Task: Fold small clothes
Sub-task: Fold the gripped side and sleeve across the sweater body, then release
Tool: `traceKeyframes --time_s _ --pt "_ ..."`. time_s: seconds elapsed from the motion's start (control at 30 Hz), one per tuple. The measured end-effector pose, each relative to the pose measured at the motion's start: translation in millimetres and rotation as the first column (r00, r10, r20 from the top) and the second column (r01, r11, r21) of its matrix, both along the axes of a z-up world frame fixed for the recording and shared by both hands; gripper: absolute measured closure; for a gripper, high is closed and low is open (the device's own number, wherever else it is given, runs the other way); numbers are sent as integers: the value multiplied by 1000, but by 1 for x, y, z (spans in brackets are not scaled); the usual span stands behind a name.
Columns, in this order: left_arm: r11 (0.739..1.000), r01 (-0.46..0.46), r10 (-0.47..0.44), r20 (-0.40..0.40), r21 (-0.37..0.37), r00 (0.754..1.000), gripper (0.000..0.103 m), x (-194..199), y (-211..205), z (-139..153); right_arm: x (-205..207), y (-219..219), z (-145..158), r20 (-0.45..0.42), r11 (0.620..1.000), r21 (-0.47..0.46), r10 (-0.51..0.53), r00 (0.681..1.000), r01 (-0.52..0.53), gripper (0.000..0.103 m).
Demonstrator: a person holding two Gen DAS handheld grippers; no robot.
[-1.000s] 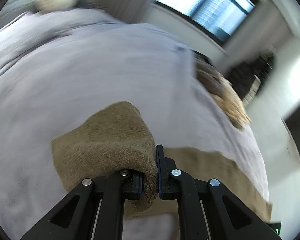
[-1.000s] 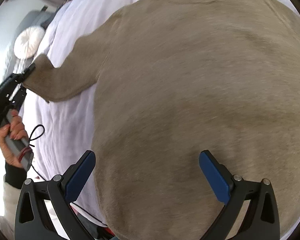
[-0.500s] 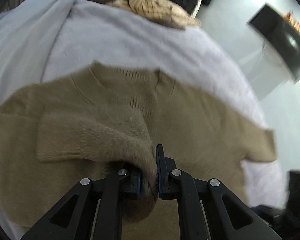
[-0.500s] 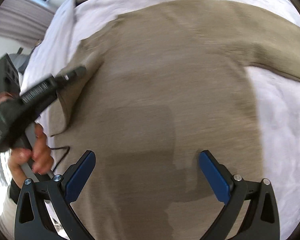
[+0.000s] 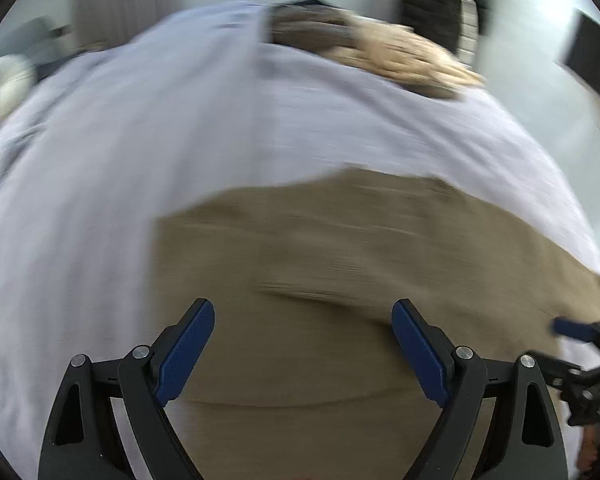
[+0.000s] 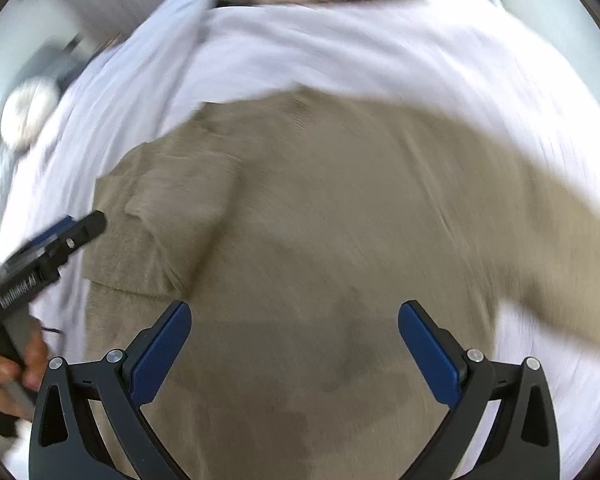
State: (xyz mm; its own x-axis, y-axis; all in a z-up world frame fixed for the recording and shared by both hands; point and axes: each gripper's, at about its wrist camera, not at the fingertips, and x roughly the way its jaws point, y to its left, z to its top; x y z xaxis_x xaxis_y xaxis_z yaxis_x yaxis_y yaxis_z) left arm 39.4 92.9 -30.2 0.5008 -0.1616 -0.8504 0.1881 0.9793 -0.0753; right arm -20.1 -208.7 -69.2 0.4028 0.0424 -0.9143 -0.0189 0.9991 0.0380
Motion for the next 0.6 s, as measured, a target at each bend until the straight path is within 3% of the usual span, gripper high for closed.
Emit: traceKeyframes --time_s 0.1,0.2,0.27,0.3,0.33,0.37,0.4,0.43,0.5,0.53,0.6 --pt "989 -96 101 -34 113 994 12 10 33 -20 28 54 -6 26 977 -146 161 987 -155 0" --pt "981 -120 131 -65 153 989 12 12 45 -42 47 95 -27 31 911 -317 287 958 -263 0" --pt "979 -122 139 -99 162 985 12 18 44 -57 56 104 -47 1 867 -414 303 953 -275 1" --pt "978 -129 147 -109 162 983 12 21 41 -63 62 103 -58 -26 846 -459 294 955 -273 9" --pt "979 -139 157 -119 150 980 12 22 44 -66 65 99 -59 -34 851 -448 291 956 -275 39" --pt "980 -144 161 -122 138 979 12 22 45 -67 69 92 -57 -35 882 -382 283 958 -275 78" --pt "981 -148 164 -123 128 979 12 22 46 -68 71 77 -47 -3 929 -297 232 973 -222 83" --pt "980 -152 167 -120 128 979 12 22 46 -67 70 64 -37 44 953 -256 180 983 -163 85" --pt "981 -143 158 -111 130 981 12 25 42 -69 63 27 -17 135 998 -43 62 989 -56 84" --pt "982 -136 151 -110 133 982 12 25 42 -69 58 6 -14 148 998 53 -23 989 16 84" --pt "980 -134 151 -113 145 982 1 22 40 -73 44 -38 -20 107 958 218 -215 971 188 65"
